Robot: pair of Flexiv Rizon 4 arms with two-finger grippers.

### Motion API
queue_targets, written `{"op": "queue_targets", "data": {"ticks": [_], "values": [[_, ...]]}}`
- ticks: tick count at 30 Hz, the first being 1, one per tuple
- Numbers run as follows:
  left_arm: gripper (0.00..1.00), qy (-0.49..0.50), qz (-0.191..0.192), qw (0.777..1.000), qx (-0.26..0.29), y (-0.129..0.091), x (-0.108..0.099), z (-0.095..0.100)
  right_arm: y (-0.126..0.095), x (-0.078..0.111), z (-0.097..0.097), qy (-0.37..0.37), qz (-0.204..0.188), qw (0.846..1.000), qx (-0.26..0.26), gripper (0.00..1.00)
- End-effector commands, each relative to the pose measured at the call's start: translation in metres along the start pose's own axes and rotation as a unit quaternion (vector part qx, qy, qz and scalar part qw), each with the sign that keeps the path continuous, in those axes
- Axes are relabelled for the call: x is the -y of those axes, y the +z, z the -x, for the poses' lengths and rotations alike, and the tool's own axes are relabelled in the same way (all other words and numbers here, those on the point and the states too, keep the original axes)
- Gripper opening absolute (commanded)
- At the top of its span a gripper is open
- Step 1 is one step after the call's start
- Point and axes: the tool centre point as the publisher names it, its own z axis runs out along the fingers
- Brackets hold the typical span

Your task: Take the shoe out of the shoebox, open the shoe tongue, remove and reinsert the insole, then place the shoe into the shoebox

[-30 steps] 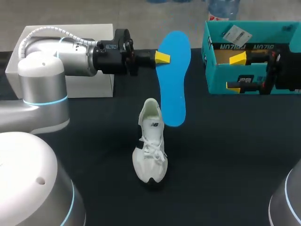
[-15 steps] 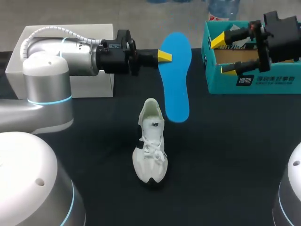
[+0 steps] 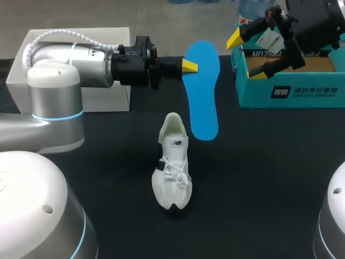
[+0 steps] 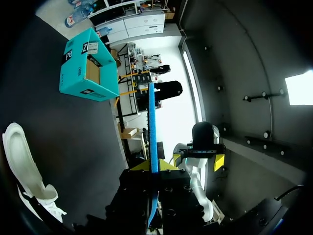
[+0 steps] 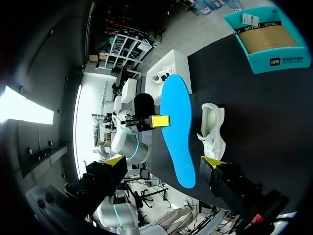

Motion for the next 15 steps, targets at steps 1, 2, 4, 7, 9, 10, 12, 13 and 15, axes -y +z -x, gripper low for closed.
{"op": "queue_targets", "data": {"ticks": [1, 2, 4, 7, 9, 10, 12, 13, 15], "values": [[0.0, -0.008, -0.001, 1.0, 0.003, 0.002, -0.001, 0.0, 0.004, -0.007, -0.004, 0.001, -0.008, 0.999, 0.039, 1.0], [0.0, -0.011, -0.001, 1.0, 0.004, 0.002, -0.001, 0.001, 0.004, -0.007, -0.004, 0.001, -0.008, 0.999, 0.039, 1.0], [0.0, -0.017, 0.001, 1.0, 0.008, 0.003, -0.002, 0.002, 0.004, -0.007, -0.004, 0.001, -0.008, 0.999, 0.039, 1.0], [0.0, -0.029, 0.002, 1.0, 0.01, 0.003, -0.002, 0.004, 0.004, -0.007, -0.004, 0.001, -0.008, 0.999, 0.039, 1.0], [0.0, -0.032, 0.004, 0.999, 0.014, 0.004, -0.002, 0.005, 0.004, -0.007, -0.004, 0.001, -0.008, 0.999, 0.039, 1.0], [0.0, -0.032, 0.005, 0.999, 0.015, 0.004, -0.002, 0.006, 0.006, -0.011, -0.008, 0.0, -0.018, 0.998, 0.056, 1.0], [0.0, -0.034, 0.005, 0.999, 0.016, 0.004, -0.002, 0.006, 0.011, -0.016, -0.017, -0.007, -0.026, 0.996, 0.084, 1.0], [0.0, -0.034, 0.005, 0.999, 0.016, 0.004, -0.002, 0.006, 0.012, -0.017, -0.018, -0.008, -0.028, 0.995, 0.097, 1.0], [0.0, -0.037, 0.005, 0.999, 0.016, 0.005, -0.002, 0.005, 0.015, -0.019, -0.021, -0.009, -0.027, 0.992, 0.121, 1.0]]}}
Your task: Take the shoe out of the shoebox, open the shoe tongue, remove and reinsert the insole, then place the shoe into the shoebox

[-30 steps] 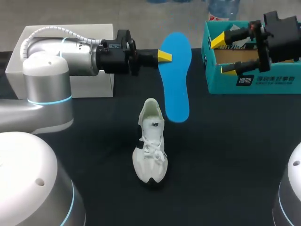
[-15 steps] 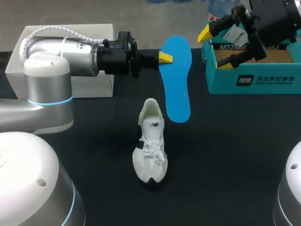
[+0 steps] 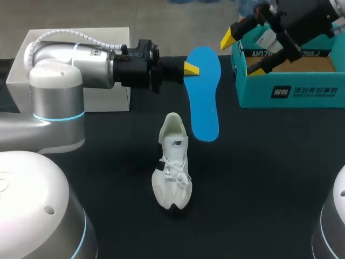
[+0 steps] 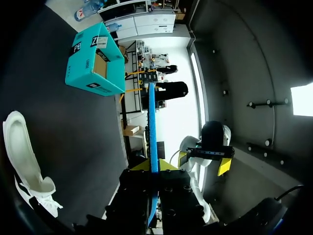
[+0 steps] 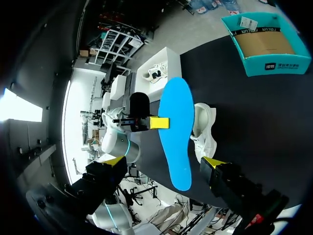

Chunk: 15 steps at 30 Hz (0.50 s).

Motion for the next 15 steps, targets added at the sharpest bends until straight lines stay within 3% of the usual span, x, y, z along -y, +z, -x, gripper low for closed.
{"op": "queue_targets", "data": {"ticks": [1, 15], "values": [[0.0, -0.006, 0.0, 1.0, 0.003, 0.001, 0.0, -0.001, 0.007, -0.016, -0.021, -0.004, -0.015, 0.997, 0.07, 1.0], [0.0, -0.043, 0.014, 0.999, 0.014, -0.002, 0.005, 0.0, 0.029, -0.021, -0.038, -0.001, -0.035, 0.974, 0.226, 1.0]]}}
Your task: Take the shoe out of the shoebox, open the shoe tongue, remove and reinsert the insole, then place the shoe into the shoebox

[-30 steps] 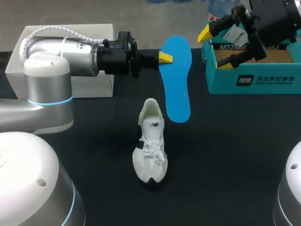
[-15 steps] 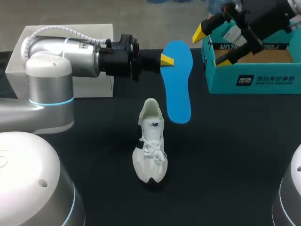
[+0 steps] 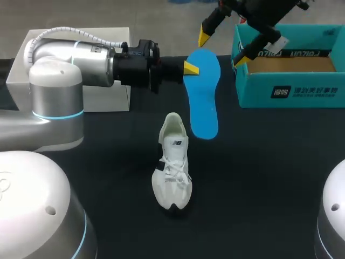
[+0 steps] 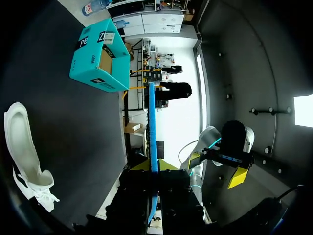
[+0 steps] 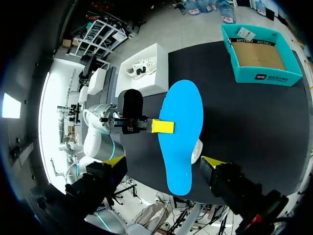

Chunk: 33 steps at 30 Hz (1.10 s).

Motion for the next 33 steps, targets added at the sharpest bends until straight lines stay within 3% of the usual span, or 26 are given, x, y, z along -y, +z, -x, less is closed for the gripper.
{"op": "queue_targets", "data": {"ticks": [1, 14, 25, 33], "values": [[0.0, -0.008, 0.009, 1.0, 0.006, -0.001, 0.003, -0.001, 0.003, -0.009, -0.011, 0.003, -0.017, 0.994, 0.106, 1.0], [0.0, -0.024, 0.001, 1.0, 0.007, -0.006, 0.011, 0.002, 0.001, 0.002, -0.02, 0.03, -0.015, 0.984, 0.177, 1.0], [0.0, -0.038, 0.008, 0.999, 0.007, -0.009, 0.011, 0.004, 0.018, -0.004, -0.029, 0.052, -0.03, 0.961, 0.27, 1.0], [0.0, -0.047, 0.016, 0.999, 0.001, -0.013, 0.009, 0.0, 0.024, -0.008, -0.025, 0.049, -0.039, 0.955, 0.291, 1.0]]}}
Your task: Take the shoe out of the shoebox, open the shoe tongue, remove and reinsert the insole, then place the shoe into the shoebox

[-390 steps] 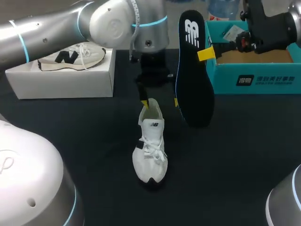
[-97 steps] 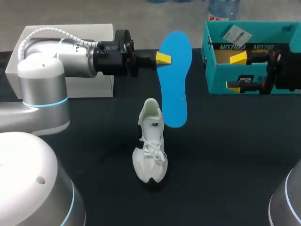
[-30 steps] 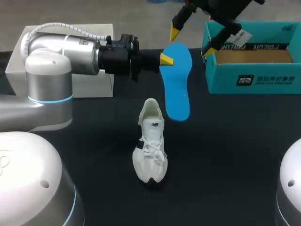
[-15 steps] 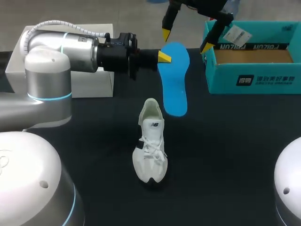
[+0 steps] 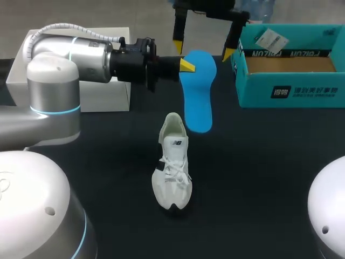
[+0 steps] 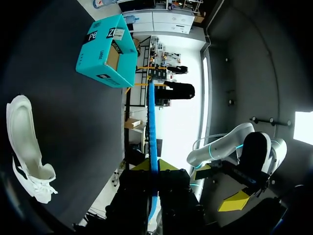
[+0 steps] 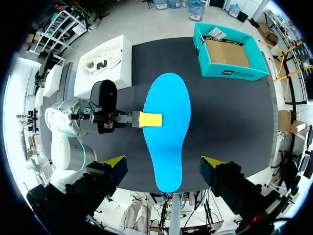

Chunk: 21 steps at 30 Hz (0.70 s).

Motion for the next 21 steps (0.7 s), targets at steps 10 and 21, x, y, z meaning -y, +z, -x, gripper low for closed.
{"op": "queue_targets", "data": {"ticks": [10, 21], "values": [[0.0, -0.001, 0.001, 1.0, -0.001, -0.0039, 0.0003, -0.0015, 0.0089, -0.0042, -0.0063, 0.004, 0.012, 0.999, 0.051, 1.0], [0.0, -0.002, -0.007, 1.0, -0.003, -0.0037, 0.0036, 0.0016, 0.0089, -0.0042, -0.0063, 0.004, 0.012, 0.999, 0.051, 1.0]]}}
